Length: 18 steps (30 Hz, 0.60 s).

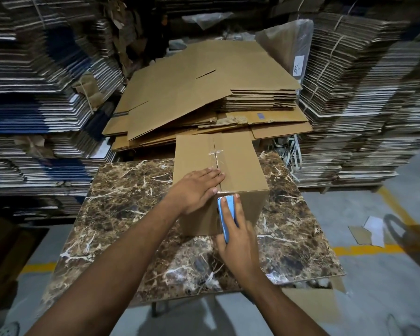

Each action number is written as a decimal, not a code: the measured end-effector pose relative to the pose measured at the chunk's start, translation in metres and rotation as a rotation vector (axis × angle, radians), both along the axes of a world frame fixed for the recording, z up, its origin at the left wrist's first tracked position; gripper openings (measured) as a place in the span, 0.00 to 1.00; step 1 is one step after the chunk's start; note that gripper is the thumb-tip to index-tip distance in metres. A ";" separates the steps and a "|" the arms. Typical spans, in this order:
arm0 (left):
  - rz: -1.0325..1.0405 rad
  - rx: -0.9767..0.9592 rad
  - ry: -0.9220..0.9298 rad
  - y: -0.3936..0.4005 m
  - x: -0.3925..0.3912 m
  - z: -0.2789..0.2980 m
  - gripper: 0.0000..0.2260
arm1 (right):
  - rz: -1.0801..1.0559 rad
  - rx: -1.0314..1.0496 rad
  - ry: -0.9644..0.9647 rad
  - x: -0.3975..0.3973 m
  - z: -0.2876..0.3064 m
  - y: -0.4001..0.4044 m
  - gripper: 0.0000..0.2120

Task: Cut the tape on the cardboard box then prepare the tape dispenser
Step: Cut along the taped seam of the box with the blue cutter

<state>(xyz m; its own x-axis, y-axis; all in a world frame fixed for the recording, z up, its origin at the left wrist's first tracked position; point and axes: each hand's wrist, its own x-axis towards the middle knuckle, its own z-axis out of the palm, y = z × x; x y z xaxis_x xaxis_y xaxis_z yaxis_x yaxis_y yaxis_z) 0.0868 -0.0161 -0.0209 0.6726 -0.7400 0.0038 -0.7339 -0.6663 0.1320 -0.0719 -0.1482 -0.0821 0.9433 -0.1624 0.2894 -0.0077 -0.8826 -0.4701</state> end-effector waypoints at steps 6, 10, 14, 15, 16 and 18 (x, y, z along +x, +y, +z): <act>0.010 -0.006 -0.013 -0.004 0.004 0.001 0.24 | -0.021 -0.034 -0.013 0.002 0.000 0.005 0.44; 0.017 -0.006 -0.017 -0.003 0.004 0.000 0.24 | -0.027 -0.051 -0.022 -0.001 -0.003 0.008 0.42; 0.014 -0.006 -0.025 -0.004 0.004 0.002 0.24 | -0.034 -0.059 -0.022 -0.003 -0.002 0.010 0.39; 0.013 -0.004 -0.029 -0.004 0.004 0.001 0.24 | -0.037 -0.068 -0.022 -0.004 -0.001 0.011 0.39; 0.012 -0.002 -0.032 -0.004 0.005 0.000 0.24 | -0.042 -0.079 -0.023 -0.005 -0.001 0.012 0.38; 0.010 -0.002 -0.040 -0.004 0.006 -0.002 0.24 | -0.054 -0.094 -0.023 -0.006 0.000 0.013 0.38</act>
<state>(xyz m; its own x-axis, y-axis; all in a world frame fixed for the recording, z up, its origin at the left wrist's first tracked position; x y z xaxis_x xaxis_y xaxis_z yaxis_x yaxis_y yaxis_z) 0.0928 -0.0199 -0.0230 0.6793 -0.7331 0.0325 -0.7318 -0.6734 0.1044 -0.0778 -0.1353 -0.0826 0.9270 -0.1836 0.3271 -0.0462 -0.9212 -0.3863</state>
